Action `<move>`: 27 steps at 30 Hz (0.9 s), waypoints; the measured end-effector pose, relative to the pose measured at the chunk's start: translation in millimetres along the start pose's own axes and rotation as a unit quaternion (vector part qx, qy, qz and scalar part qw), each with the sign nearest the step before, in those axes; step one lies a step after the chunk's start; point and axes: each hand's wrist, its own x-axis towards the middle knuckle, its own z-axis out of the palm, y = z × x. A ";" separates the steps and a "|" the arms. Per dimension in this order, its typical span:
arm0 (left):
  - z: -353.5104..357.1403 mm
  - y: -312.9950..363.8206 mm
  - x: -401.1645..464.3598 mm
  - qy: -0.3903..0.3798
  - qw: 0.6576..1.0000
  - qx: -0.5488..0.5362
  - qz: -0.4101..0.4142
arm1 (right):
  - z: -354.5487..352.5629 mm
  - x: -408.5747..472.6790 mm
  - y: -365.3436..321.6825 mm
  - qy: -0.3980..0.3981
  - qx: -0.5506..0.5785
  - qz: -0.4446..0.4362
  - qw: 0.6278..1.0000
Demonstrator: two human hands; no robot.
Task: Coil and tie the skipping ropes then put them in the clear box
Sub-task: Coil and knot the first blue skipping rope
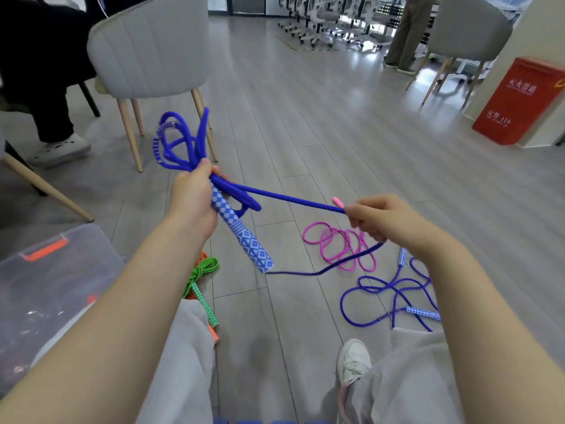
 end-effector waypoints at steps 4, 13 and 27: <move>-12.1 4.2 12.0 0.100 0.994 -0.009 0.030 | -23.9 -5.1 12.4 -0.046 0.047 0.014 0.998; 9.7 -7.7 -21.0 -0.087 0.975 0.194 0.061 | -8.8 -0.7 0.7 0.098 0.168 -0.069 0.978; 26.4 -29.8 -68.1 -0.353 0.905 0.188 -0.146 | 52.1 12.5 -13.6 0.159 -0.012 -0.092 0.983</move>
